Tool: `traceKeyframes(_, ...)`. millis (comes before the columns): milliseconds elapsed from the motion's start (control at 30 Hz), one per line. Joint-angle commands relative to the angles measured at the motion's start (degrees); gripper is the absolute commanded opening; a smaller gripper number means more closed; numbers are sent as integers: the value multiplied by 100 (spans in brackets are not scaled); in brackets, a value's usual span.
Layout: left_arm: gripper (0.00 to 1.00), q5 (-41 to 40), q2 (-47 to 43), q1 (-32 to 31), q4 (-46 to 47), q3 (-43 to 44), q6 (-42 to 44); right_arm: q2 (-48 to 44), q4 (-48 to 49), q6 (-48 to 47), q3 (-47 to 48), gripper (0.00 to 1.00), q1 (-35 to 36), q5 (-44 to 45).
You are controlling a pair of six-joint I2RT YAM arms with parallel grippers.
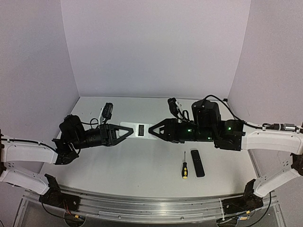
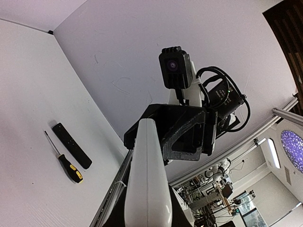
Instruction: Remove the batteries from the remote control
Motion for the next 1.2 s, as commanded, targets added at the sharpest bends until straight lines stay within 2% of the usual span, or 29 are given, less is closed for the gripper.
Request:
traceKeyframes(0,0,154,-194,12,423,-9,22,41,364,17,228,30,-21,-249)
traceKeyframes(133,0,240,-240,8,512,-28,26,46,365,33,187,23,-27,-225)
traceKeyframes(467,0,388,-610,8,756,-241,31,-188,328,107,-140,23,-215,-42)
traceKeyframes(600,0,333,-686,8,451,-144,106,-74,64,53,19,25,-222,-66)
traceKeyframes(700,0,204,-680,8,-98,42,306,45,-521,6,259,27,-225,169)
traceKeyframes(833,0,115,-609,9,-447,175,498,204,-808,-25,436,18,-225,242)
traceKeyframes(967,0,-135,-507,8,-848,294,621,275,-856,-56,520,0,-227,188)
traceKeyframes(1167,0,-669,-196,11,-1504,472,612,224,-848,-210,573,0,-225,21)
